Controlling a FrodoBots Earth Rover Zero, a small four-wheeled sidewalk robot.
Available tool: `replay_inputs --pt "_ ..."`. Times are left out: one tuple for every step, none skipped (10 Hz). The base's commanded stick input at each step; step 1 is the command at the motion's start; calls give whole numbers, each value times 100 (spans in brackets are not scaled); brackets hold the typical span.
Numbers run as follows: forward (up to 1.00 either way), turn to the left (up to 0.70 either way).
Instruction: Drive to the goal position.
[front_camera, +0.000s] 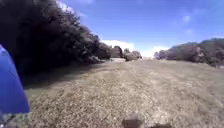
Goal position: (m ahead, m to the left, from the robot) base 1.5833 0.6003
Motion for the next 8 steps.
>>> replay_inputs --pt "70 0" --pt "70 0" --pt "70 0" --pt "70 0" --pt "70 0" --pt "70 0" --pt "70 0" --pt "70 0"
